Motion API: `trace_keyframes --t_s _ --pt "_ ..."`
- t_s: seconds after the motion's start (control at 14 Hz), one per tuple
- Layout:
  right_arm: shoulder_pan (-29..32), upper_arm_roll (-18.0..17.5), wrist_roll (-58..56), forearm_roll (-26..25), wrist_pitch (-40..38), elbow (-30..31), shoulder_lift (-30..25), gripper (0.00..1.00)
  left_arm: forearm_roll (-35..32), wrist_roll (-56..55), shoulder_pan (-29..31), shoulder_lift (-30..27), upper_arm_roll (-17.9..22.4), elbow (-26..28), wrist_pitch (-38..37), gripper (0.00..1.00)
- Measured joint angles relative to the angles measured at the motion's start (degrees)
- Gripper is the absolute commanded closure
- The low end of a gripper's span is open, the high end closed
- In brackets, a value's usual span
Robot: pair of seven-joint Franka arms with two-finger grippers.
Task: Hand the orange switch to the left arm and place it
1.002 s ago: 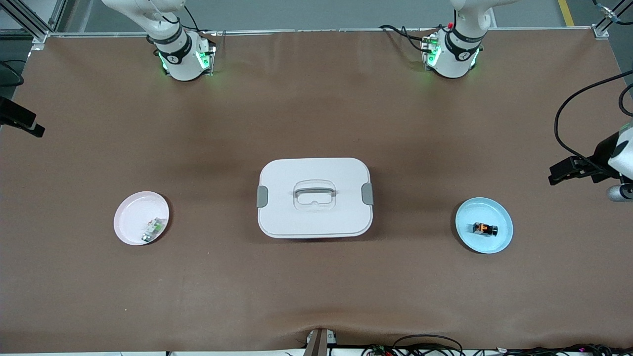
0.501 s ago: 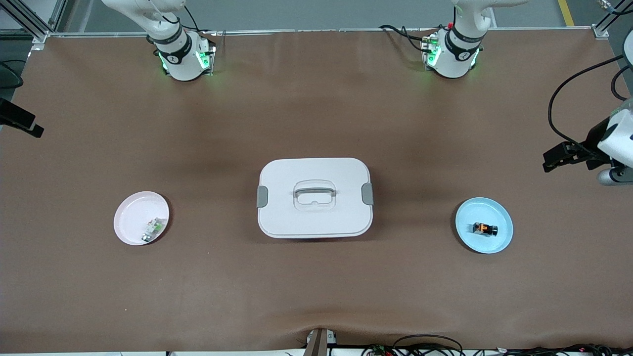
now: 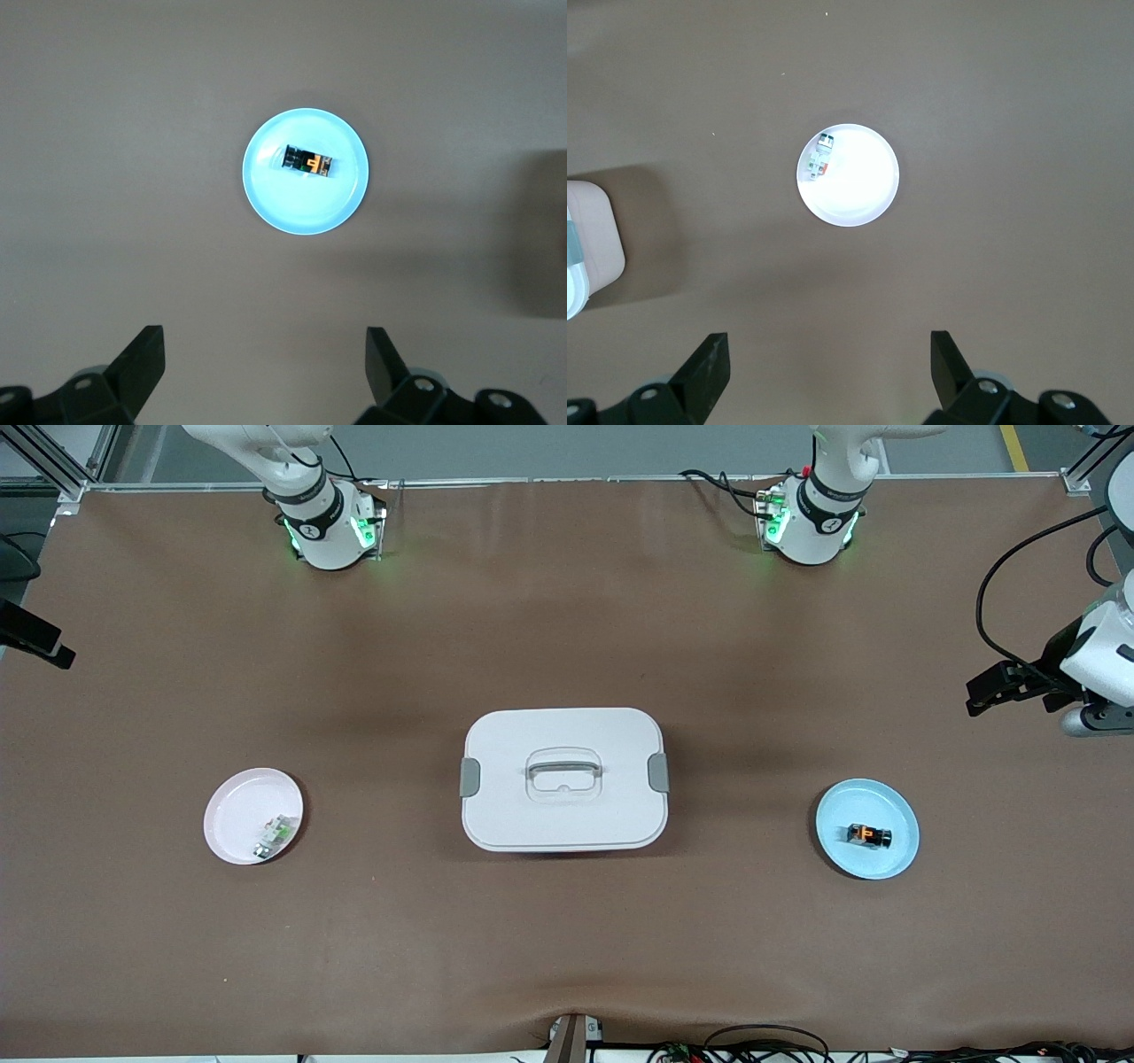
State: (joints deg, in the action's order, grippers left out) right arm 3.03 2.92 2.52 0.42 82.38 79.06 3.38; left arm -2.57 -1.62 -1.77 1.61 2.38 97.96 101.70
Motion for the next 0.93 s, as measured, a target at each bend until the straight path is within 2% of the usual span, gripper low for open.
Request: trace_keyframes --t_s 0.43,0.93 --pt "0.00 0.01 -0.08 -0.04 0.00 0.00 0.00 0.00 0.70 0.09 0.30 -0.21 0.39 -2.88 -0.08 0.00" --pt "0.00 0.00 -0.12 -0.04 0.00 -0.05 0.00 0.00 1.50 0.09 -0.14 -0.23 0.27 -10.10 -7.54 0.00"
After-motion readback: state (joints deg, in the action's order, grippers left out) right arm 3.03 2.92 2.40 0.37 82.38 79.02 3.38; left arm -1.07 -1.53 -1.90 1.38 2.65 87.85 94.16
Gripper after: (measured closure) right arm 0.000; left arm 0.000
